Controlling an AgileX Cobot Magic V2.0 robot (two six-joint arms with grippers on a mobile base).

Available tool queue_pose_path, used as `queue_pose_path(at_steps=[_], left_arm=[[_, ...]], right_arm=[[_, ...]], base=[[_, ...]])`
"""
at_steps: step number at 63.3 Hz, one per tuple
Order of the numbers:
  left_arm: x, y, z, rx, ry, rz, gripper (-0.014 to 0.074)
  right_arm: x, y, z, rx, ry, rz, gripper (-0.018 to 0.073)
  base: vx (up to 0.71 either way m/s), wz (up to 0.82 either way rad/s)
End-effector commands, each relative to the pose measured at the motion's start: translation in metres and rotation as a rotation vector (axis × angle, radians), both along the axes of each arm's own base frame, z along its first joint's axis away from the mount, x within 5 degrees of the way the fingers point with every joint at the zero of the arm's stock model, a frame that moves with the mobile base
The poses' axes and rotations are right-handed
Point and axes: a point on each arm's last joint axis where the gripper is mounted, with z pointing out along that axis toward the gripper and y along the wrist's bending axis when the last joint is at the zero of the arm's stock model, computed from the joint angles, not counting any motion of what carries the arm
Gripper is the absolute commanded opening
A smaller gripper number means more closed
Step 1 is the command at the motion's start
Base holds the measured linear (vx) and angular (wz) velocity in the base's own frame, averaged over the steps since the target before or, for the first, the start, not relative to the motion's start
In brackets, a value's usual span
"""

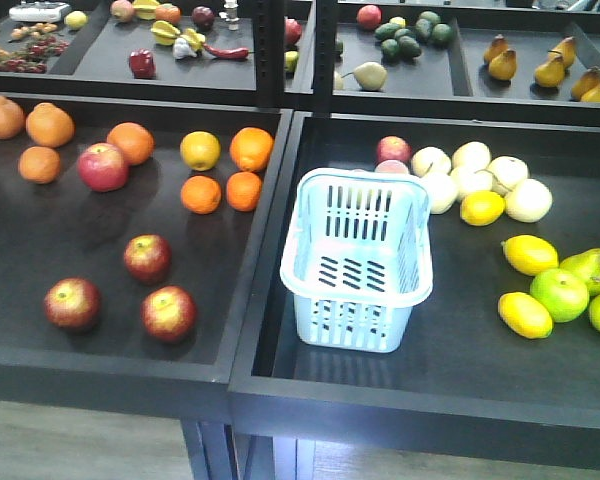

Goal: Pick three apples into basket with both arms

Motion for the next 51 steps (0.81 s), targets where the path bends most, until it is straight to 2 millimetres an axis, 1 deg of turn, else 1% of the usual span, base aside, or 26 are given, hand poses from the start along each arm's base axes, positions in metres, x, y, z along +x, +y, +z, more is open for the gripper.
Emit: queue_pose_path(at_steps=[1,31,51], left_arm=[[-0.0022,0.0012,0.0148,-0.009,-0.095,0.011,-0.0006],[-0.0022,0.0012,0.0148,-0.009,-0.095,0.011,-0.0006],[-0.0022,0.0012,0.0148,-0.009,-0.095,0.011,-0.0006]], right_arm=[[0.0003,0.0014,0.0024,-0.014,-0.069,0.017,-0.0005],[0.0003,0.0014,0.0024,-0.014,-0.069,0.017,-0.0005],[0.0003,0.0014,0.0024,-0.014,-0.069,0.017,-0.0005]], base=[[0.08,-0.14],[0.08,-0.13],[0.09,-0.06]])
